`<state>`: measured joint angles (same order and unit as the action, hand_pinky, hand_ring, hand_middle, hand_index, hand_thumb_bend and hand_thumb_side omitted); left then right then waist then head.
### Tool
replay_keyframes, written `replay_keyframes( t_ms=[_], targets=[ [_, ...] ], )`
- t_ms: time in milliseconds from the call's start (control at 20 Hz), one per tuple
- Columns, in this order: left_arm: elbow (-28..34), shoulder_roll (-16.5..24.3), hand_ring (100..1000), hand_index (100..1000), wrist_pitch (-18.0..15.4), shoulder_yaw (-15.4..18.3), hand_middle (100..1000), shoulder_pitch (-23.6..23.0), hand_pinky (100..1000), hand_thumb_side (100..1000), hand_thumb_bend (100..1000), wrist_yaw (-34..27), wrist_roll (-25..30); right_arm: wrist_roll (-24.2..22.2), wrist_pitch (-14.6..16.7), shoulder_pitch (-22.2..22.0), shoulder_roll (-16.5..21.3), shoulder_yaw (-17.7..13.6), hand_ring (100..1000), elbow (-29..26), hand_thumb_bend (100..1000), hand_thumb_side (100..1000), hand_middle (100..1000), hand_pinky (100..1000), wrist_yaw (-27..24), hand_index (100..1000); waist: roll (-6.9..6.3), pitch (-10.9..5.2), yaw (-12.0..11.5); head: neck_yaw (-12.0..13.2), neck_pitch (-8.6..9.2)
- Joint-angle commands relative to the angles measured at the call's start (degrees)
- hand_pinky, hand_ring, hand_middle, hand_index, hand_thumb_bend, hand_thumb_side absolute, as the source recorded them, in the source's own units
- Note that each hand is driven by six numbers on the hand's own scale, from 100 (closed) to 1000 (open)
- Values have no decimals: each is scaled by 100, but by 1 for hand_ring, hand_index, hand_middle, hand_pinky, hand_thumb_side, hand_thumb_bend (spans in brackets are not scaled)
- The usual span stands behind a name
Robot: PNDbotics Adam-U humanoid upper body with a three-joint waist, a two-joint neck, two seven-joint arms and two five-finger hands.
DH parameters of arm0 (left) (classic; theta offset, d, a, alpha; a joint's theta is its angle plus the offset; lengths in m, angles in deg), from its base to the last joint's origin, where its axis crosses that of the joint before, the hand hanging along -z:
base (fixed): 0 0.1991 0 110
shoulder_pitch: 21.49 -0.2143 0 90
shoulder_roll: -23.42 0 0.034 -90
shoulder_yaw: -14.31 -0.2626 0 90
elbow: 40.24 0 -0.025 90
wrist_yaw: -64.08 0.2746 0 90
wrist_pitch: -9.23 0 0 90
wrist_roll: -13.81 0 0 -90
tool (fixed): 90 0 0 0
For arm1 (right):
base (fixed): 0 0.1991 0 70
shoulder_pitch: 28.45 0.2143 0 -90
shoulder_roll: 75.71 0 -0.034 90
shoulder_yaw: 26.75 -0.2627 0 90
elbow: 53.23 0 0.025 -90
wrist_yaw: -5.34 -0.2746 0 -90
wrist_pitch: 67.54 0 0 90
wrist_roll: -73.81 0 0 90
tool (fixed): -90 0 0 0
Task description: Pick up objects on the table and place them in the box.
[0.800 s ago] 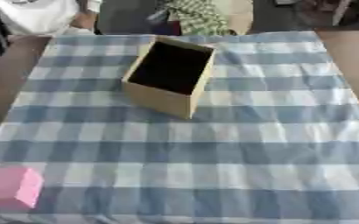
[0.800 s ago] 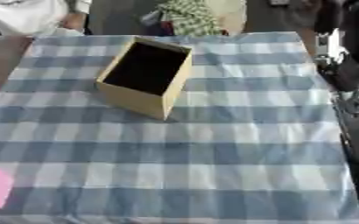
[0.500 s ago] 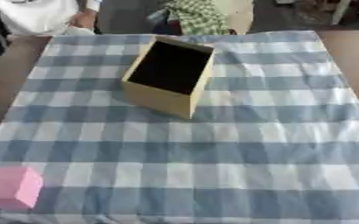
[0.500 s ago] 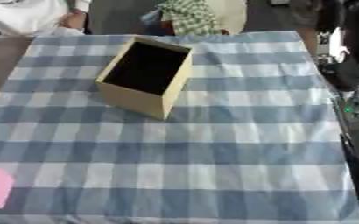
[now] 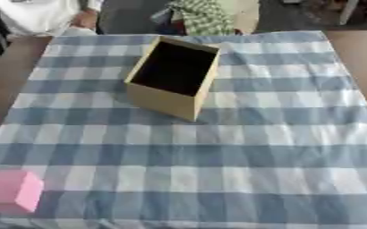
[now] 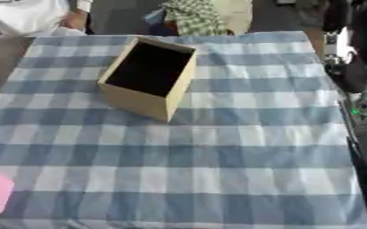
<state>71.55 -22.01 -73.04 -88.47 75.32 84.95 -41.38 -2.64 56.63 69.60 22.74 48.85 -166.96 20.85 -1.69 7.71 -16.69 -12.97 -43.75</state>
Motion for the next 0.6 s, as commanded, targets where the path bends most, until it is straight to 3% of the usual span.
replay_keyframes(
  t_ms=[50,250,600],
  targets=[
    [203,254,902,964,45,152,919,172,825,335,571,40,-12,-23,-18,40,67,-20,620,-86,100,799,607,790,-30,782,-14,-57,-7,213,-37],
    [276,294,902,960,54,90,919,361,814,343,581,-160,-49,-47,-33,46,51,-19,620,-86,100,798,607,790,-14,782,-26,-60,6,433,-37],
    [280,333,901,956,25,-93,918,652,804,356,596,-541,-179,-68,-34,66,17,-10,619,-86,100,798,607,789,-19,783,-29,-68,47,438,-37]
  ],
)
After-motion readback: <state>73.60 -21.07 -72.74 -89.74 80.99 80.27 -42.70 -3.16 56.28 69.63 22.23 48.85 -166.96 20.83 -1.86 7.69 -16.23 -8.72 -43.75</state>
